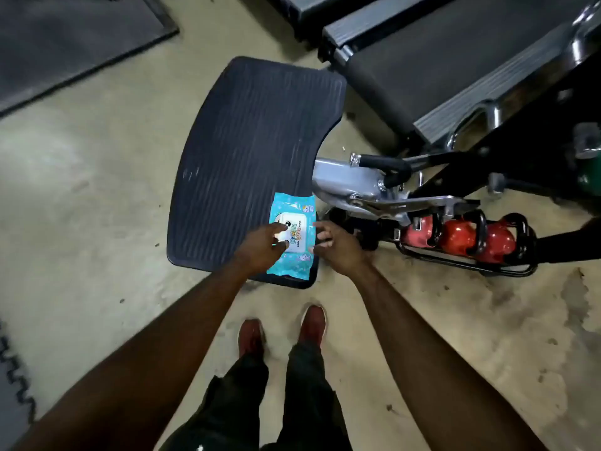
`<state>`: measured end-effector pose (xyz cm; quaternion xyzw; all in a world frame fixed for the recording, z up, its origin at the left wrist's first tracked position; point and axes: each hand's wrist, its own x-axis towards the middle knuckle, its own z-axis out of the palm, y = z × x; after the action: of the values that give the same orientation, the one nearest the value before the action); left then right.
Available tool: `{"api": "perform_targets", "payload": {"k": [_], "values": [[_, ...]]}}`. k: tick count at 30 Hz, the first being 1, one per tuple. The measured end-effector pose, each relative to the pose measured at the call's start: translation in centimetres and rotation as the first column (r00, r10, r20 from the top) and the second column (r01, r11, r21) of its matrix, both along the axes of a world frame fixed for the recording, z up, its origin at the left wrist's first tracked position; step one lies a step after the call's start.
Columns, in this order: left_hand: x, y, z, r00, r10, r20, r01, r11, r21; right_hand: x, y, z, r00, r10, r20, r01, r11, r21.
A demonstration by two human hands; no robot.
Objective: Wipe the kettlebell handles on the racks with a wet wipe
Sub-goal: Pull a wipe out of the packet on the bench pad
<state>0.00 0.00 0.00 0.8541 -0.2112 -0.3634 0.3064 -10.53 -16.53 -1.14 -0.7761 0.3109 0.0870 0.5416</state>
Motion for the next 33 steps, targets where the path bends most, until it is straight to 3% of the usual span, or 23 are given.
{"api": "perform_targets", "payload": {"k": [4, 8, 12, 17, 21, 26, 30, 33], "values": [[0.6, -3.2, -2.3, 0.999, 0.017, 0.046, -0.021, 0.996, 0.088, 1.8, -1.8, -2.7, 0.986, 0.128, -0.105, -0.138, 0.986, -0.093], [0.8, -5.2, -4.2, 0.98, 0.136, 0.142, -0.159, 0.973, 0.166, 2.0, -2.1, -5.9, 0.968, 0.192, -0.16, -0.214, 0.967, -0.136], [-0.3, -7.6, -5.7, 0.94, 0.231, 0.25, -0.278, 0.945, 0.17, 1.5, -2.6, -7.6, 0.983, 0.128, -0.128, -0.148, 0.976, -0.162], [-0.8, -8.5, -5.5, 0.908, 0.166, 0.384, -0.291, 0.91, 0.295, 1.1, -1.9, -8.5, 0.993, 0.085, -0.078, -0.094, 0.988, -0.123], [-0.2, -8.7, -5.6, 0.922, 0.124, 0.367, -0.263, 0.896, 0.358, 1.2, -1.7, -8.8, 0.994, 0.07, -0.087, -0.081, 0.988, -0.132], [0.2, -6.6, -5.7, 0.926, 0.141, 0.349, -0.232, 0.944, 0.234, 0.9, -1.3, -8.7, 0.989, 0.086, -0.118, -0.102, 0.985, -0.135], [0.9, -4.5, -6.4, 0.912, 0.39, 0.129, -0.396, 0.918, 0.027, 0.6, -1.6, -8.7, 0.978, 0.124, -0.166, -0.152, 0.974, -0.17], [1.8, -2.8, -7.1, 0.857, 0.51, 0.067, -0.513, 0.858, 0.024, 0.5, -1.8, -8.2, 0.981, 0.081, -0.178, -0.112, 0.978, -0.176]]}}
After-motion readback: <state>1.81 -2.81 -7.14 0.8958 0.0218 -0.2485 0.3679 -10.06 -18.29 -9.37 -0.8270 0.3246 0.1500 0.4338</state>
